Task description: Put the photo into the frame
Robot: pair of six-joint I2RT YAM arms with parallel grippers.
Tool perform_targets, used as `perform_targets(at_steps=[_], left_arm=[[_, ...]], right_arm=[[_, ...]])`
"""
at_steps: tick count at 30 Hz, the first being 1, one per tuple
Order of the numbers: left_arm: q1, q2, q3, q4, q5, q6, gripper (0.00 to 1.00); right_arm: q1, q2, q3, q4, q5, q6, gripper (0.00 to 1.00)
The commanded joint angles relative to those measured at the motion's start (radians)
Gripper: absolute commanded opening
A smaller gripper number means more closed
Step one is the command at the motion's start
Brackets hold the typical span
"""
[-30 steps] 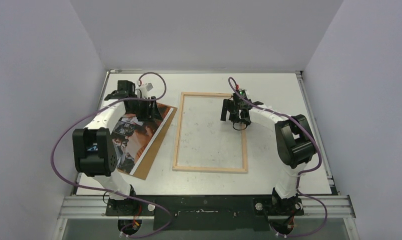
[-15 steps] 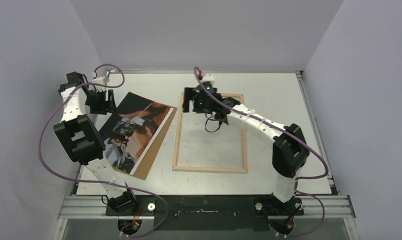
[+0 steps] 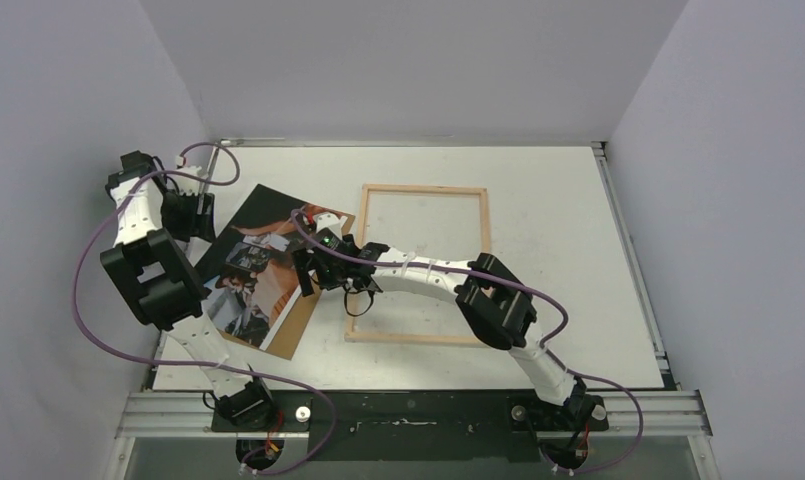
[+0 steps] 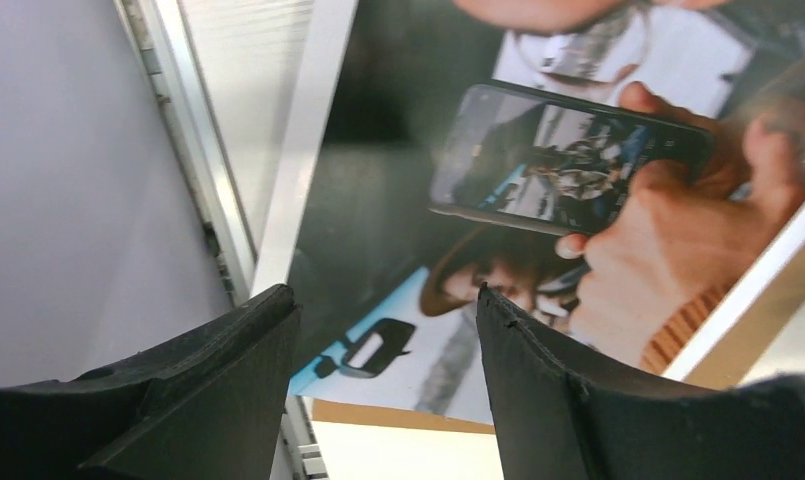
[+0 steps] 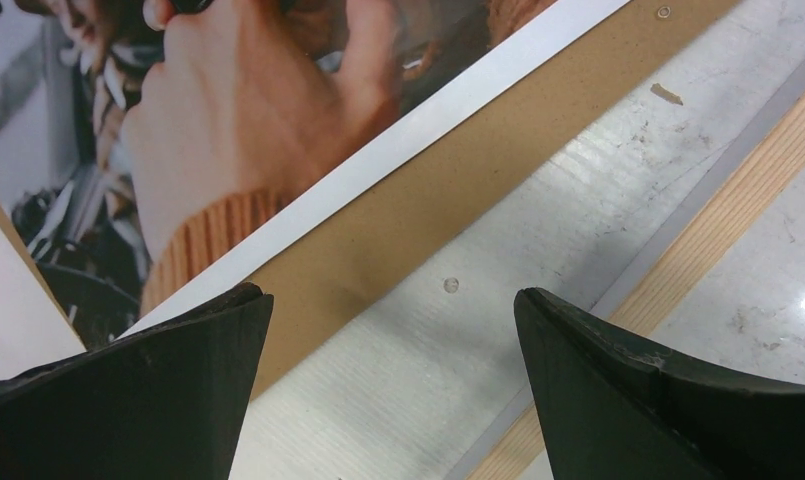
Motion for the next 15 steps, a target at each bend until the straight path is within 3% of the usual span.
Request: perform_targets(at_steps=[1, 7, 15], left_arm=[[0.030, 0.048, 0.063, 0.006, -0.058, 0.036, 0.64], [0.034, 0.064, 0.032, 0.065, -0.090, 0.035, 0.66], [0.032, 0.114, 0.050, 0.066, -0.094, 0.070, 0.82]], right_arm=[[-0.004, 0.008, 0.034, 0.035, 0.021, 0.013, 0.97], [-0.016, 0.028, -0.010, 0.045, 0.046, 0.014, 0.98], [-0.050, 0.019, -0.044, 0.036, 0.058, 0.021, 0.98]])
